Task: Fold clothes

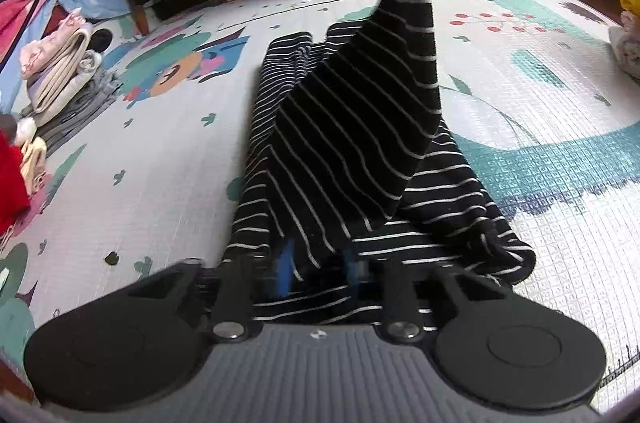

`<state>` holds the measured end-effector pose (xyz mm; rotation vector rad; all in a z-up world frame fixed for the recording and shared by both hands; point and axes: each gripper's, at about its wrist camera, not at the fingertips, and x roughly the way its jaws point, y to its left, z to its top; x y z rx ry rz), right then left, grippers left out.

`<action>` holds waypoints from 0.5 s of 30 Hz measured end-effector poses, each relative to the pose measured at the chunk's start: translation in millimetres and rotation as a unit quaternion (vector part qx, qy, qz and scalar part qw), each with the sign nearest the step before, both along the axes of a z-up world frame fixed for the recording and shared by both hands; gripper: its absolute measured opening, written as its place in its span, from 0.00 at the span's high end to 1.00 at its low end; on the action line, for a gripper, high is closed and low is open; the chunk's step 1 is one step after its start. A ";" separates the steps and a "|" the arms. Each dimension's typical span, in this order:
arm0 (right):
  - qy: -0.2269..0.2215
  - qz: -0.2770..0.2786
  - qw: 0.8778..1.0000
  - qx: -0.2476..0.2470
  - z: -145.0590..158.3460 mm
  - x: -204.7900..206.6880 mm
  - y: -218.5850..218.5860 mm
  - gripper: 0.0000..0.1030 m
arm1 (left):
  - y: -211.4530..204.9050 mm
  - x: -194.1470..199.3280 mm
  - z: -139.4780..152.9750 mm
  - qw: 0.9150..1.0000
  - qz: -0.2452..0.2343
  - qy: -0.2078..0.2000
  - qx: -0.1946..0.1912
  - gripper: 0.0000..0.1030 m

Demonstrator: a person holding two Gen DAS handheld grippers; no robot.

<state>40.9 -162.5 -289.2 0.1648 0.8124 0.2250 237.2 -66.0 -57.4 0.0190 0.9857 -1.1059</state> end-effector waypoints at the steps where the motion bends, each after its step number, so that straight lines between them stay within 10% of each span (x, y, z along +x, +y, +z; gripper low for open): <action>1: -0.001 0.003 1.000 -0.007 0.4 -0.3 1.4 0.84 | 3.1 2.8 0.0 1.000 0.001 0.000 0.002 0.96; 15: -0.011 0.054 0.993 -0.102 1.6 -6.6 24.7 0.83 | 63.5 58.4 -39.0 0.988 0.025 -0.059 0.139 0.96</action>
